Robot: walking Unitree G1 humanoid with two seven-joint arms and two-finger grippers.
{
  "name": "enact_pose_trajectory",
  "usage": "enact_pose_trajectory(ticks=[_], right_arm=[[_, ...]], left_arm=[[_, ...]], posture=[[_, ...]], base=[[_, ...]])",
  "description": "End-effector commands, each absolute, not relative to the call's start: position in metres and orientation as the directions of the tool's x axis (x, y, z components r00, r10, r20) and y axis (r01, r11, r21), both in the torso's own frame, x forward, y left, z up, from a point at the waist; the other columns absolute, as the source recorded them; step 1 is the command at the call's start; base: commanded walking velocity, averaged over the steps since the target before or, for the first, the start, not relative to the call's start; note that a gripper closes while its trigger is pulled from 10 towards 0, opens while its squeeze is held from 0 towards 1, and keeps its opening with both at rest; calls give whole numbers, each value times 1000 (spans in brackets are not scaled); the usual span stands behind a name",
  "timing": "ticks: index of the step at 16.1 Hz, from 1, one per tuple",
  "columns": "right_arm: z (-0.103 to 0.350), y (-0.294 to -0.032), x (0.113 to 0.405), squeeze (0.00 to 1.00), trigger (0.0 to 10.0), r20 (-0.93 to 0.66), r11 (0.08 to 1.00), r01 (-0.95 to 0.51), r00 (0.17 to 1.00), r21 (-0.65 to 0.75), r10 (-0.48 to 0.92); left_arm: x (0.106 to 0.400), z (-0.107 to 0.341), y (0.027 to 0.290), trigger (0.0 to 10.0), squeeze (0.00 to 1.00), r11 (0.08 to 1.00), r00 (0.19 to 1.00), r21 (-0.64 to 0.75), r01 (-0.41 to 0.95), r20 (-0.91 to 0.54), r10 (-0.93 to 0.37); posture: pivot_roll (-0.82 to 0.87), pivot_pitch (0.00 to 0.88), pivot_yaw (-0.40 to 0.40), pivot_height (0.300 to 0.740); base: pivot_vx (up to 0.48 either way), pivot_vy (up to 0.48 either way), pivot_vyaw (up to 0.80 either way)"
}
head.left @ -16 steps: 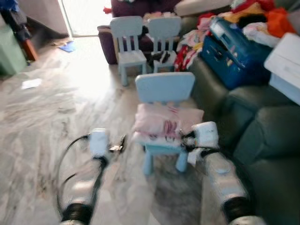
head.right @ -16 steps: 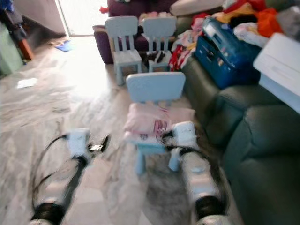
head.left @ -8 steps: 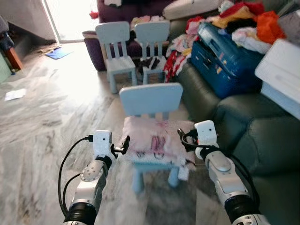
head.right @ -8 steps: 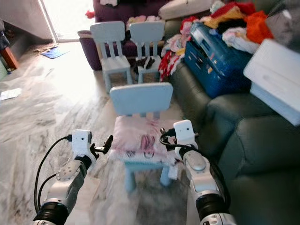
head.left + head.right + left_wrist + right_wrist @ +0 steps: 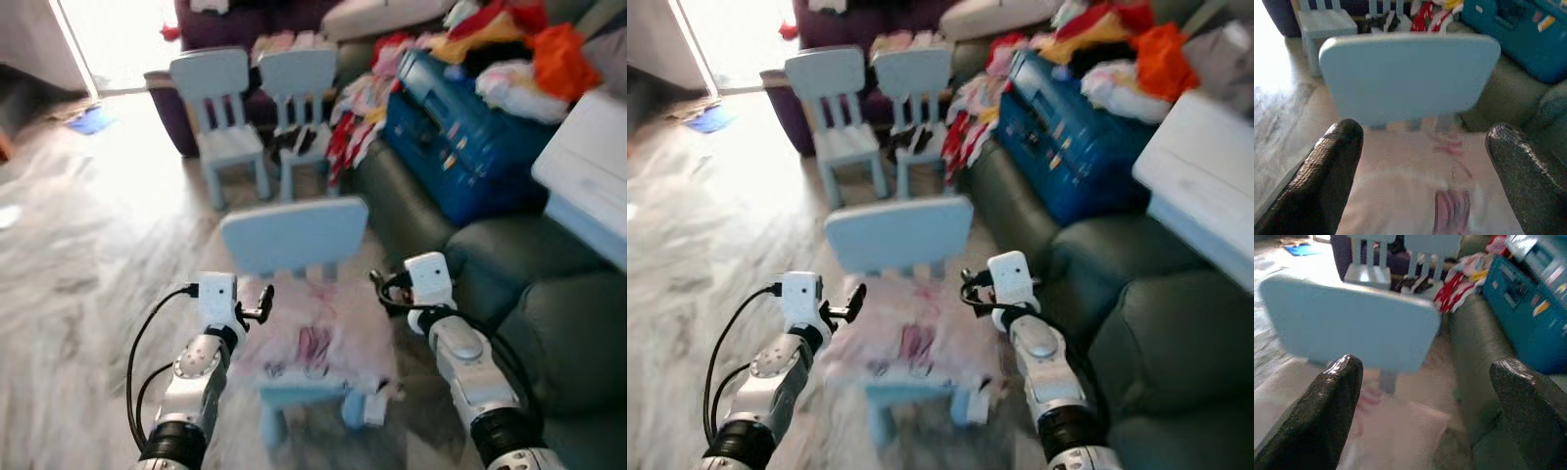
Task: Move the pillow to the sofa
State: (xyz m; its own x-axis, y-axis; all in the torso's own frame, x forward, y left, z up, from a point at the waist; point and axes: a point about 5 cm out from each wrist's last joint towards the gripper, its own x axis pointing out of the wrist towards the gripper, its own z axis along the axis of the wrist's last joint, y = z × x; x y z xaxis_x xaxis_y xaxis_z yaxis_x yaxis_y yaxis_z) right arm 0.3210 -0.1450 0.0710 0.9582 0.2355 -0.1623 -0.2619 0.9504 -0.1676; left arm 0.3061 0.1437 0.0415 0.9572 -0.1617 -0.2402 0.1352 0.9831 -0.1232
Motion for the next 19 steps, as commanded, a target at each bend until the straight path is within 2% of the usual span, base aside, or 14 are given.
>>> enact_pose_trajectory(ticks=[1, 19], right_arm=[[75, -135, 322, 0, 10000, -146, 944, -289, 953, -160, 267], [72, -132, 317, 0, 10000, -160, 931, -320, 942, -174, 294]], left_arm=[[306, 40, 157, 10000, 0, 992, 961, -90, 88, -254, -108], [305, 37, 155, 10000, 0, 992, 958, -106, 70, -271, -97]], posture=[[-181, 10, -2, 740], [-196, 25, -5, 740]], base=[[0, 0, 0], [0, 0, 0]])
